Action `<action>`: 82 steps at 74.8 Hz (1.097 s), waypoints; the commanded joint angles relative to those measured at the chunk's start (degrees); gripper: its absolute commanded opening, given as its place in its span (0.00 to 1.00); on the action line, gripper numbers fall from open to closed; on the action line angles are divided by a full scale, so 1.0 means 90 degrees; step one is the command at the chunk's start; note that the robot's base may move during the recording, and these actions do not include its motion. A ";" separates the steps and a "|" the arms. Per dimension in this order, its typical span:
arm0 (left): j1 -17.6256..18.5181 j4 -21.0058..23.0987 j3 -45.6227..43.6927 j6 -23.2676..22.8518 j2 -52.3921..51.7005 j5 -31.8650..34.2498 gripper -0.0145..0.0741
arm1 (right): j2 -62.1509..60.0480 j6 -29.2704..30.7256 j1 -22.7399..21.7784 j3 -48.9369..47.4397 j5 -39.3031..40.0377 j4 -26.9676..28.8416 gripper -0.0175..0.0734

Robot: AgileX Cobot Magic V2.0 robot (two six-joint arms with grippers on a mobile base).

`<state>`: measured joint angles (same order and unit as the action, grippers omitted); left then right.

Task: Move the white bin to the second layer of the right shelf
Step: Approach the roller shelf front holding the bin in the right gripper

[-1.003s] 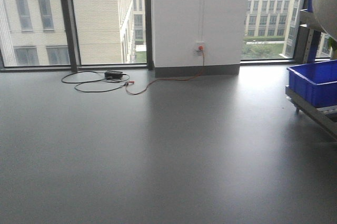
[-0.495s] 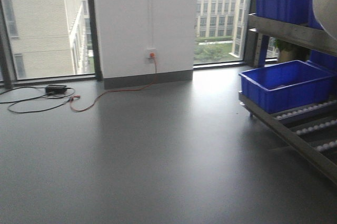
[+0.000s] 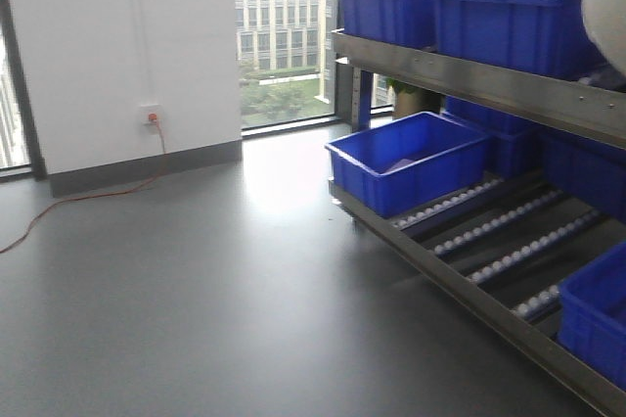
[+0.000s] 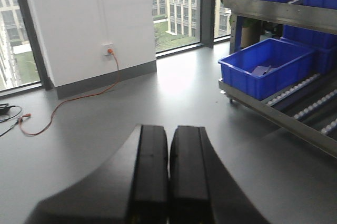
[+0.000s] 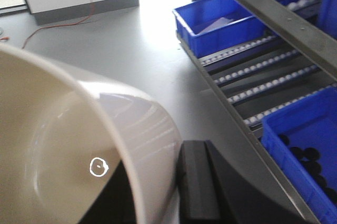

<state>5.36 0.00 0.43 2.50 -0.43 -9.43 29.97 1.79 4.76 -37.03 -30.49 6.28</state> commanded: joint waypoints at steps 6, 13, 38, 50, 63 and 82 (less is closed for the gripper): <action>0.0028 0.0000 0.0234 -0.0033 -0.0089 0.0555 0.26 | 0.0011 0.0026 -0.0033 -0.0195 0.0636 0.0029 0.25; 0.0028 0.0000 0.0234 -0.0033 -0.0089 0.0555 0.26 | 0.0011 0.0026 -0.0033 -0.0195 0.0636 0.0029 0.25; 0.0028 0.0000 0.0234 -0.0033 -0.0089 0.0555 0.26 | 0.0011 0.0026 -0.0033 -0.0195 0.0636 0.0029 0.25; 0.0028 0.0000 0.0234 -0.0033 -0.0089 0.0555 0.26 | 0.0011 0.0026 -0.0033 -0.0195 0.0636 0.0029 0.25; 0.0028 0.0000 0.0234 -0.0033 -0.0089 0.0555 0.26 | 0.0011 0.0026 -0.0033 -0.0195 0.0636 0.0029 0.25; 0.0028 0.0000 0.0234 -0.0033 -0.0089 0.0555 0.26 | 0.0011 0.0026 -0.0033 -0.0195 0.0636 0.0029 0.25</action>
<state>5.36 0.00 0.43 2.50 -0.43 -9.43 29.97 1.79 4.76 -37.03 -30.49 6.28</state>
